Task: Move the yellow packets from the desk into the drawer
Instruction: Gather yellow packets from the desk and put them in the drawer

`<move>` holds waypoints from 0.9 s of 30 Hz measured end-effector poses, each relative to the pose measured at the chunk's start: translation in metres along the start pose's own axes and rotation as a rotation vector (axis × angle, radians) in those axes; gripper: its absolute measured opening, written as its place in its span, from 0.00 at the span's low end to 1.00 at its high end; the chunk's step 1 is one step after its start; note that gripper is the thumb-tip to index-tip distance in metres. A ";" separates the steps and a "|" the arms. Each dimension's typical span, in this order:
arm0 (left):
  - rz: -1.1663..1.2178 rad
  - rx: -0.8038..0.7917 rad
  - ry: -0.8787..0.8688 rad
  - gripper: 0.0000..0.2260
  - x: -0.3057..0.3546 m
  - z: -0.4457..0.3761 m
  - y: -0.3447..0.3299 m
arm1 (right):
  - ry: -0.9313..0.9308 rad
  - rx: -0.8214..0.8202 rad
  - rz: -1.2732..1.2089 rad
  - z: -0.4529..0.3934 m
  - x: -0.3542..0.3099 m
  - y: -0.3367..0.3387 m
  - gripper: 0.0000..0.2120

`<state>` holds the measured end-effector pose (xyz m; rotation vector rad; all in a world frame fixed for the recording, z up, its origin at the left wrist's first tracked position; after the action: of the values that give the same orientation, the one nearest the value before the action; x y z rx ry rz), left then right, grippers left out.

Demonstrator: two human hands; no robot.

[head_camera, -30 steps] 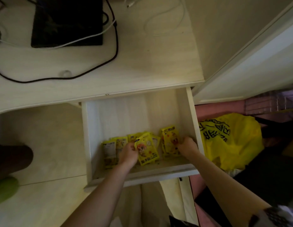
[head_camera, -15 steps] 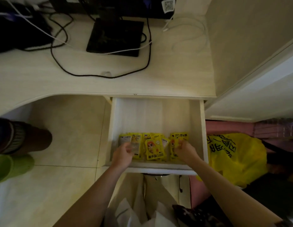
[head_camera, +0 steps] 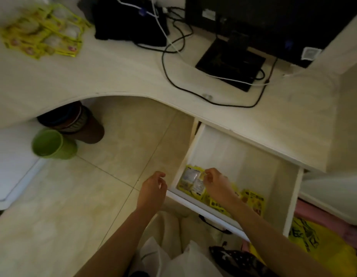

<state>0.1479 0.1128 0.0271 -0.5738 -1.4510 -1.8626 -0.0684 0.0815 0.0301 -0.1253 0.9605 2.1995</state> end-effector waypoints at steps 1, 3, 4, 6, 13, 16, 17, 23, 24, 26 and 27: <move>-0.002 0.023 0.016 0.11 -0.007 0.000 0.010 | 0.031 -0.004 0.015 0.003 -0.014 -0.006 0.16; -0.013 0.067 0.038 0.11 -0.022 0.000 0.031 | 0.085 -0.009 0.045 0.005 -0.043 -0.020 0.16; -0.016 0.088 0.048 0.11 -0.033 0.000 0.044 | 0.102 -0.012 0.059 0.007 -0.060 -0.030 0.16; -0.022 0.106 0.061 0.11 -0.049 0.000 0.064 | 0.114 -0.011 0.082 0.009 -0.084 -0.044 0.16; -0.075 0.174 0.095 0.11 -0.122 -0.013 0.170 | 0.164 -0.067 0.137 0.021 -0.198 -0.114 0.16; -0.103 0.215 0.114 0.10 -0.152 -0.023 0.212 | 0.183 -0.099 0.131 0.023 -0.238 -0.138 0.16; -0.109 0.226 0.120 0.10 -0.160 -0.026 0.223 | 0.185 -0.103 0.134 0.023 -0.251 -0.144 0.16; -0.103 0.279 0.154 0.09 -0.196 -0.055 0.276 | 0.236 -0.111 0.164 0.014 -0.336 -0.164 0.17; -0.099 0.285 0.155 0.09 -0.199 -0.062 0.283 | 0.245 -0.107 0.167 0.011 -0.348 -0.163 0.17; -0.100 0.305 0.158 0.10 -0.205 -0.080 0.299 | 0.269 -0.105 0.157 0.000 -0.374 -0.163 0.17; -0.106 0.313 0.154 0.10 -0.205 -0.088 0.306 | 0.285 -0.100 0.156 -0.003 -0.385 -0.161 0.17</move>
<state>0.5183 0.0405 0.0571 -0.2010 -1.6508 -1.6707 0.3191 -0.0692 0.0664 -0.4341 1.0426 2.4189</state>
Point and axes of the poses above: each hand's wrist, its own z-axis away from the middle knuckle, its own y-axis out of the back of the hand, x = y × z, the point moved 7 cm from there along -z, towards the middle knuckle, and after that the axes turned 14 degrees about -y, right-handed, at the moved point
